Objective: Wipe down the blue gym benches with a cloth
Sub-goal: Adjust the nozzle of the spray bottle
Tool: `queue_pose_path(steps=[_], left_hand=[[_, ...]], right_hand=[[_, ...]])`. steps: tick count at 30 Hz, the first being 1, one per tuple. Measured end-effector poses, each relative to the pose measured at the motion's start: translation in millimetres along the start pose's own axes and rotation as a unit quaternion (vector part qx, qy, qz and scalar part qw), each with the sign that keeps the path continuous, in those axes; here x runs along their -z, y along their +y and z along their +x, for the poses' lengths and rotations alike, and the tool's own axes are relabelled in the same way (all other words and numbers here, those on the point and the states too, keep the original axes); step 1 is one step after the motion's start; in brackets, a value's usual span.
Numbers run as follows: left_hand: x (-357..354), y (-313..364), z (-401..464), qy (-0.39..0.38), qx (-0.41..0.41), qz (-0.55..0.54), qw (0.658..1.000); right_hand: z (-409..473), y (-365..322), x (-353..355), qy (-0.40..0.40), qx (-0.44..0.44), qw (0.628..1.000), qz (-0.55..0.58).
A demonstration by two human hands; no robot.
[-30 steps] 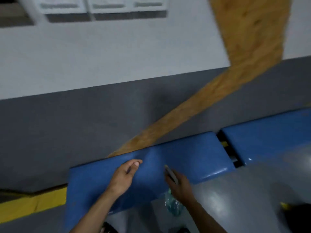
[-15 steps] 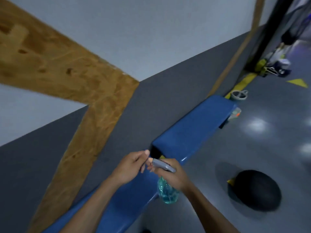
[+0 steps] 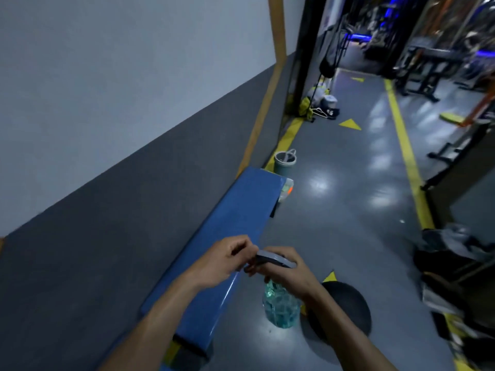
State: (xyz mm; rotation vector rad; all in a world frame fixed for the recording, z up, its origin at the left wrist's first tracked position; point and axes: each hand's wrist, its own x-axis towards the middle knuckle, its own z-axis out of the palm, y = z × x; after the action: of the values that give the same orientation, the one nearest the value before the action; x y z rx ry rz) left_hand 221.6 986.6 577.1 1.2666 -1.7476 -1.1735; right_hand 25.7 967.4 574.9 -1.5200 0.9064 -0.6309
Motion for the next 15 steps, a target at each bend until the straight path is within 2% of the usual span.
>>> queue_pose_path(steps=[6,15], left_hand=[[-3.5,8.1,144.2,-0.05,-0.036,-0.039,0.997],[-26.5,-7.1,384.8,-0.027,-0.019,-0.057,0.998]], right_hand=[[72.8,10.9,112.8,0.035,-0.015,0.999,0.01],[212.6,52.3,304.8,0.043,0.007,0.998,0.037]])
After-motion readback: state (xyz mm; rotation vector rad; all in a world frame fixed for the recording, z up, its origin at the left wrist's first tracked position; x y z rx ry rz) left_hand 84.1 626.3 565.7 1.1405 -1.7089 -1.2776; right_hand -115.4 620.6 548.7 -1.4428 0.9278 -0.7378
